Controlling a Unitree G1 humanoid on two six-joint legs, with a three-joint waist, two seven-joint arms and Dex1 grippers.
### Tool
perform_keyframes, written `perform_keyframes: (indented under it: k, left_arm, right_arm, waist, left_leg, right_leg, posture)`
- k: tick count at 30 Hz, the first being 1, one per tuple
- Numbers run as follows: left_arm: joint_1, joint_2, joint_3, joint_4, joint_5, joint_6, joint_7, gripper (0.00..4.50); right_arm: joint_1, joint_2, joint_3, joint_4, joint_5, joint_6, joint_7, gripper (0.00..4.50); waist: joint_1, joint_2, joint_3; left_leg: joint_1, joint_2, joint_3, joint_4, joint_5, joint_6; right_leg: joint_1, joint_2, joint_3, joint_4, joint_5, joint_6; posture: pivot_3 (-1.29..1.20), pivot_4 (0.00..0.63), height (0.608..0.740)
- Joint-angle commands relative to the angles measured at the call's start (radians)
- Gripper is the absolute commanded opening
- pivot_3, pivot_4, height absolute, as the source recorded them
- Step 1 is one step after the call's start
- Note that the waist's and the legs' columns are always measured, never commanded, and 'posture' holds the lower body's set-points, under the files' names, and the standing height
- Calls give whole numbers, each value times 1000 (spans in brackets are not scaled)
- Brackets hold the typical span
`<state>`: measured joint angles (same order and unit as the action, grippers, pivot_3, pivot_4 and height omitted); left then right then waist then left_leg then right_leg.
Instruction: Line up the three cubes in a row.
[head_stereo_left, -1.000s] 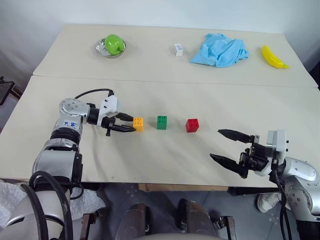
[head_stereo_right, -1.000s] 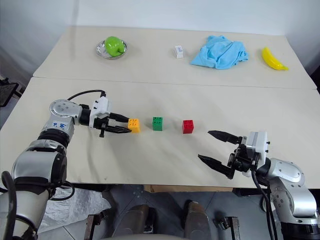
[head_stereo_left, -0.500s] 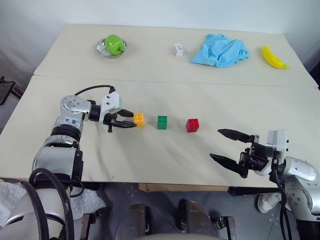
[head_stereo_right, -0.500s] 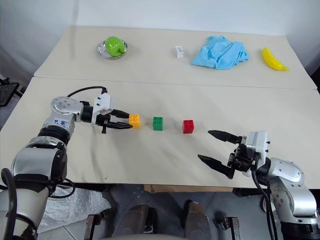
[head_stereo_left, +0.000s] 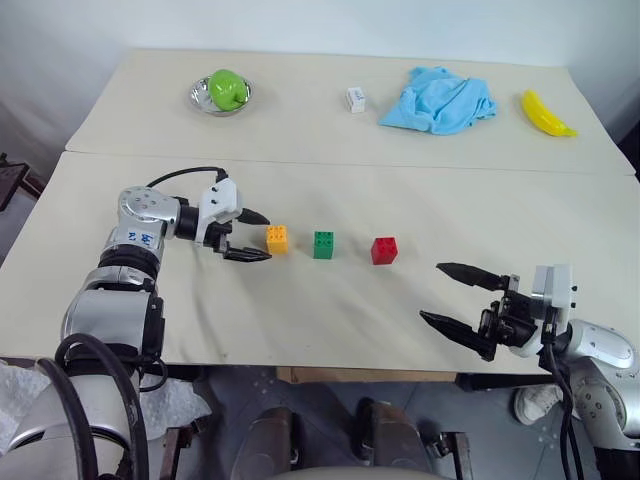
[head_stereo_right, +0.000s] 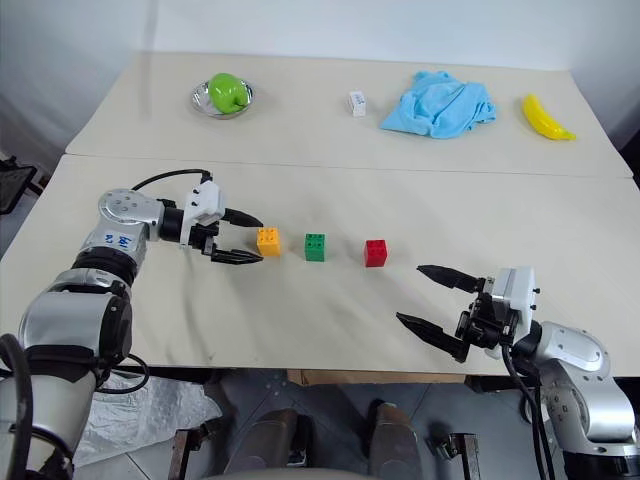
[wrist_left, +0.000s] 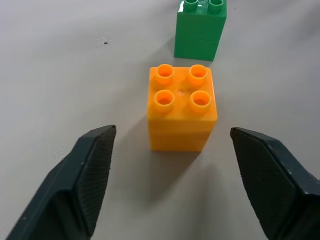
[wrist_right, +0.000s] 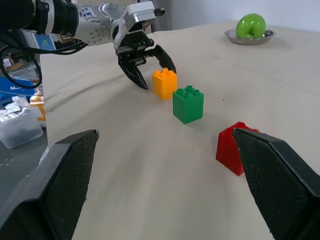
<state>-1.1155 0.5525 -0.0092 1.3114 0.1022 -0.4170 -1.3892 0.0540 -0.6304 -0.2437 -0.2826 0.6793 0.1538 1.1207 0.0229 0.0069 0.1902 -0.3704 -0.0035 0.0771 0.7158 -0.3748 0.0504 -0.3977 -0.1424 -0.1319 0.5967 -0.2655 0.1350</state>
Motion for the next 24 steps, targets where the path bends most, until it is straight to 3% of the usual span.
perform_keyframes:
  k: [1, 6, 10, 14, 17, 21, 24]
  left_arm:
    - [15, 24, 22, -9, -15, -12, 35, 3848]
    - [44, 62, 59, -19, -48, -6, 8, 3848]
    - [100, 121, 119, -74, -134, 5, -135, 3848]
    - [214, 182, 201, -248, -275, 124, -217, 4451]
    - [389, 219, 269, -498, -400, 249, -181, 4451]
    - [734, 260, 391, -880, -534, 467, -47, 4451]
    - [859, 258, 436, -990, -567, 507, 10, 4451]
  right_arm:
    - [-28, 2, -1, 10, 1, -19, 16, 4500]
    - [-43, -1, 4, 22, 0, -13, 37, 4500]
    - [-50, -36, -16, 46, 5, -4, 82, 4500]
    - [-94, -118, -49, 132, 35, 51, 156, 4500]
    - [-148, -164, -77, 232, 39, 56, 209, 4500]
    - [-227, -176, -109, 329, 11, -14, 246, 4500]
    - [-246, -177, -90, 353, 7, -9, 284, 4500]
  waist:
    - [0, 0, 0]
    - [1, 0, 0]
    - [-2, 0, 0]
    - [-7, 0, 0]
    - [-13, 0, 0]
    - [-27, 2, 1]
    - [-23, 1, 1]
  left_leg:
    - [0, 0, 0, 0, 0, 0]
    - [0, 0, -1, 0, 0, 0]
    - [0, 0, -1, 0, 0, 0]
    - [0, 2, -4, 0, 0, 1]
    - [1, 2, -5, 0, 0, 1]
    - [1, 0, -7, -1, -1, 1]
    - [1, 0, -8, -1, -1, 1]
  right_leg:
    - [0, 0, 0, 0, 0, 0]
    - [0, 0, 0, 0, 0, 0]
    - [0, 0, 0, 0, 0, 0]
    - [0, 0, 1, 0, 0, 0]
    - [0, -1, 1, 1, 0, 0]
    - [0, -4, 0, 1, 0, 0]
    - [0, -4, 0, 0, 0, 0]
  posture:
    - [0, 150, 740]
    - [0, 150, 740]
    - [0, 150, 740]
    - [0, 150, 740]
    - [0, 150, 740]
    - [0, 150, 740]
    - [0, 150, 740]
